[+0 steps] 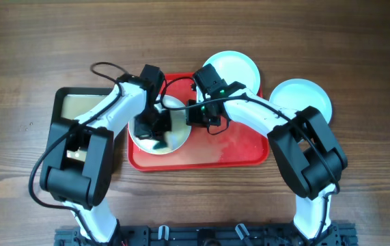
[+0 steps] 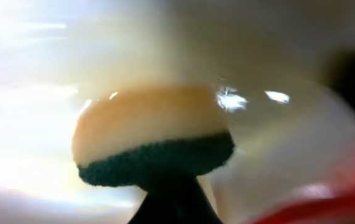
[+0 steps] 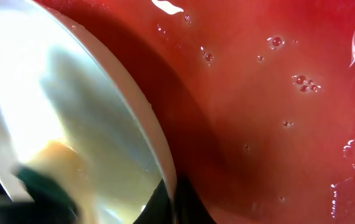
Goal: Clean dirty plates on tray and stack at the side
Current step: 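Scrub the white plate with the sponge in the left gripper, then raise the sponge away and tilt the white plate up with the right gripper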
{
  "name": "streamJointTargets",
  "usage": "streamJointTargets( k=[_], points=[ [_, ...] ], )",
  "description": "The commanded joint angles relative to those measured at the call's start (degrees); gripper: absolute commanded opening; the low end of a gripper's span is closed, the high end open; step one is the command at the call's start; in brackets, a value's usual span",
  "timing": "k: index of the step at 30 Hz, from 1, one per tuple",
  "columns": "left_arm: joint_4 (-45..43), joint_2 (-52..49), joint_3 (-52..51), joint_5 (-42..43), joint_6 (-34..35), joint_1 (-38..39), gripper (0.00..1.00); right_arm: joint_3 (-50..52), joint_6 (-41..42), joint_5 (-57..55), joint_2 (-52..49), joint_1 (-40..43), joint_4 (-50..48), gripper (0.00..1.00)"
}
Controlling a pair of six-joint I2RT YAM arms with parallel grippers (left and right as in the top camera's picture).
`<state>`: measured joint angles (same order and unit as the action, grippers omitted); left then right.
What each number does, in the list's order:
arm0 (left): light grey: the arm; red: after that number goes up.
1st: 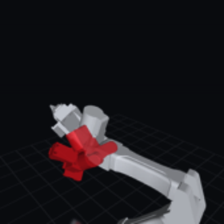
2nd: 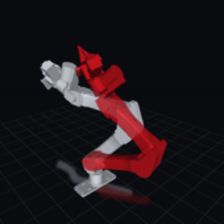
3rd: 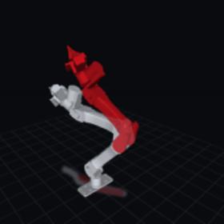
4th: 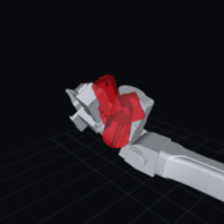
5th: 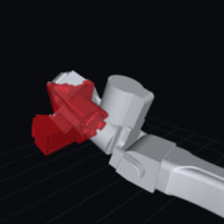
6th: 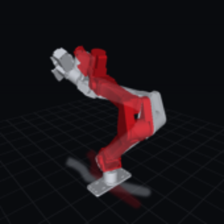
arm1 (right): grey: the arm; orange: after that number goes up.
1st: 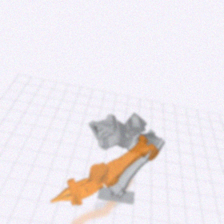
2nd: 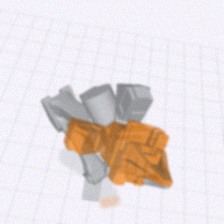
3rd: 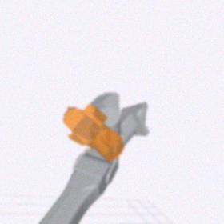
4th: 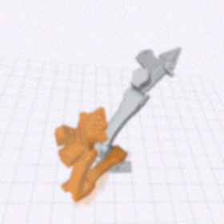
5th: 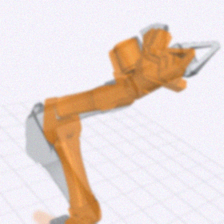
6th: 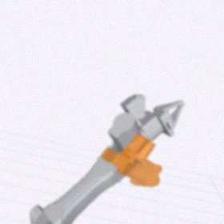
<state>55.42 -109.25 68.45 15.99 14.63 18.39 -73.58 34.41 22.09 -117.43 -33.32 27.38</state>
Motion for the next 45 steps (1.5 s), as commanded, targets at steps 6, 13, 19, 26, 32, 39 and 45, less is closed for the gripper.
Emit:
streamJointTargets(
  k=[6,13,19,26,32,39,45],
  points=[
    [-28.0,-1.7,-0.9,-3.8,6.3,0.4,0.04,0.9,0.1,-1.0,-2.3,0.3,0.7,0.04],
    [-10.6,-1.6,10.3,-36.4,15.9,0.4,0.04,0.9,-1.5,-0.1,-2.3,0.3,1.1,0.04],
    [7.4,-1.6,28.5,-24.7,15.8,-3.3,0.04,-0.7,-6.1,-1.5,0.6,0.7,5.4,0.04],
    [8.7,-1.8,28.3,-19.4,15.9,-5.7,0.04,-0.7,-10.4,-26.1,16.7,-0.8,14.4,0.04],
    [8.3,-2.1,28.3,-19.2,15.9,-5.8,0.04,-0.7,-10.4,-62.0,29.6,-10.6,19.7,0.04],
    [8.3,-2.1,28.3,-18.5,15.9,-5.8,0.04,-0.7,-10.4,-85.2,29.9,-20.5,23.0,0.04],
    [8.3,-2.1,28.3,-18.3,15.9,-5.8,0.04,-0.7,-12.2,-105.0,29.9,-29.1,22.8,0.04]
  ],
)
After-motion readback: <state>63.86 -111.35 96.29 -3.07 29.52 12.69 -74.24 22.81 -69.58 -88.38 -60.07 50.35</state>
